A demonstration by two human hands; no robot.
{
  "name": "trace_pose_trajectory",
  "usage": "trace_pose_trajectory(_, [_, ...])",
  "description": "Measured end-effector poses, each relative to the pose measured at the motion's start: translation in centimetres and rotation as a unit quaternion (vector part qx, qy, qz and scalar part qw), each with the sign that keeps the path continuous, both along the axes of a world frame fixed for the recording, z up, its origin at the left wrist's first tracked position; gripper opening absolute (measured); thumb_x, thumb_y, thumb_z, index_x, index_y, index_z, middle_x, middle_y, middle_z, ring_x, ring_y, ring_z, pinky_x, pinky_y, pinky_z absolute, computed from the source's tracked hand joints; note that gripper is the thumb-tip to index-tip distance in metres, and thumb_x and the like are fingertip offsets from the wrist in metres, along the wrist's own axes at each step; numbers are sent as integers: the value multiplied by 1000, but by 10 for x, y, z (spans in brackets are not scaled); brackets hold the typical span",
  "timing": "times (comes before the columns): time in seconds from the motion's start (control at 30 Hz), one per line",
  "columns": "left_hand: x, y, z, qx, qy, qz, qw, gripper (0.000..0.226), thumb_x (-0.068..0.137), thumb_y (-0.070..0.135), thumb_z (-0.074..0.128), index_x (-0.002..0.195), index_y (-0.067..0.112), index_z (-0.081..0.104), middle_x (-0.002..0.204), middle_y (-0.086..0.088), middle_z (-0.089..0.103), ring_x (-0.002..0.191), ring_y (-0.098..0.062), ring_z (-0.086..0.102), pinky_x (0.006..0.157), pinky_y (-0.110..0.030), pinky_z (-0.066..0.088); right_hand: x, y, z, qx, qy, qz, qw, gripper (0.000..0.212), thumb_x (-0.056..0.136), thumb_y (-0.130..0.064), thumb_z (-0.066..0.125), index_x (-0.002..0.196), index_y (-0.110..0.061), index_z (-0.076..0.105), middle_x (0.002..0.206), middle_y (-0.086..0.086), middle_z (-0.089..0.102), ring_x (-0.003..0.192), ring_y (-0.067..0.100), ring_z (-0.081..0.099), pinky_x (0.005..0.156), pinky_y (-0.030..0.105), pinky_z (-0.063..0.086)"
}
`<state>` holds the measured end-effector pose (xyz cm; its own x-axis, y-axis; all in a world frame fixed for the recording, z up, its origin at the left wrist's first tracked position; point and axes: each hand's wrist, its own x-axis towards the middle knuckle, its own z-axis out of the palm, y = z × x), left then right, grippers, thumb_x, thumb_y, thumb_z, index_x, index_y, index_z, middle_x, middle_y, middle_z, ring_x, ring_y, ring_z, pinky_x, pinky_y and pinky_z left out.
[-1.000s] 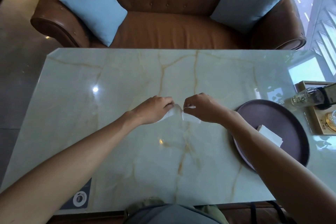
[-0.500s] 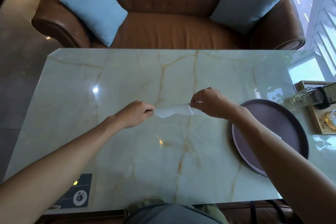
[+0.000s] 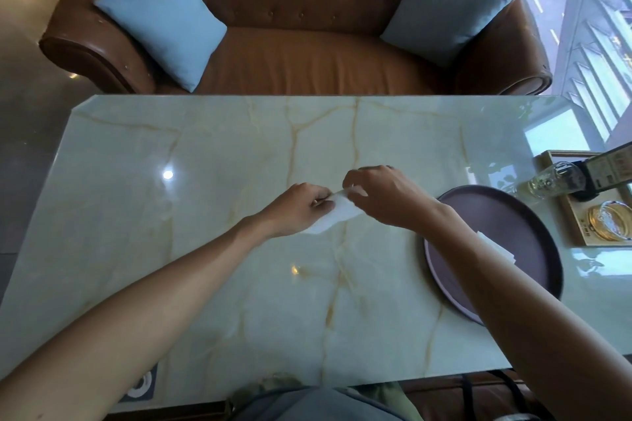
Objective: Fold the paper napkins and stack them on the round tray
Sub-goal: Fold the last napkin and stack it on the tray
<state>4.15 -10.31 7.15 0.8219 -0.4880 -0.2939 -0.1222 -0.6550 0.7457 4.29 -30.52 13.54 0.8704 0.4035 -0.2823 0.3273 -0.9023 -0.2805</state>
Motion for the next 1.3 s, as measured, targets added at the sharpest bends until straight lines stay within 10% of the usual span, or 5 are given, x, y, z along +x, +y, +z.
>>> trace_pose_trajectory(0.23, [-4, 1, 4, -118, 107, 66, 985, 45, 101, 27, 57, 58, 29, 47, 59, 16, 34, 57, -10, 31, 56, -29, 24, -17, -10, -14, 83, -169, -129, 974, 51, 91, -31, 68, 134, -9, 52, 129, 10, 57, 114, 32, 56, 99, 42, 44])
trace_pose_trajectory(0.47, [2, 3, 2, -192, 106, 76, 973, 44, 101, 27, 60, 73, -3, 44, 75, -4, 31, 71, -21, 28, 63, -36, 22, -20, -18, -29, 144, 35, -121, 981, 21, 94, -32, 62, 111, -22, 70, 103, -1, 74, 99, 24, 67, 85, 35, 50])
trace_pose_trajectory(0.73, [12, 3, 4, 12, -93, 63, 994, 76, 82, 41, 80, 146, 24, 45, 140, 4, 50, 127, -12, 51, 104, -31, 43, -8, -16, -25, 95, 3, -85, 992, 17, 95, -29, 57, 99, -22, 72, 94, -1, 75, 91, 27, 68, 78, 38, 53])
trace_pose_trajectory(1.1, [18, -1, 20, -1, -72, 1, 997, 22, 100, 33, 61, 101, 18, 76, 65, 16, 58, 61, 4, 56, 57, -12, 35, 1, -17, -19, 91, 3, -57, 994, 26, 99, -40, 55, 98, -23, 74, 93, -3, 74, 88, 21, 66, 76, 35, 49])
trace_pose_trajectory(1.3, [18, 14, 16, -91, 17, 67, 993, 18, 98, 28, 66, 86, 16, 74, 79, 3, 76, 77, -8, 75, 84, -34, 58, -3, -50, -26, 111, 46, -137, 983, 19, 97, -33, 63, 95, -20, 78, 92, -3, 76, 87, 16, 66, 75, 27, 45])
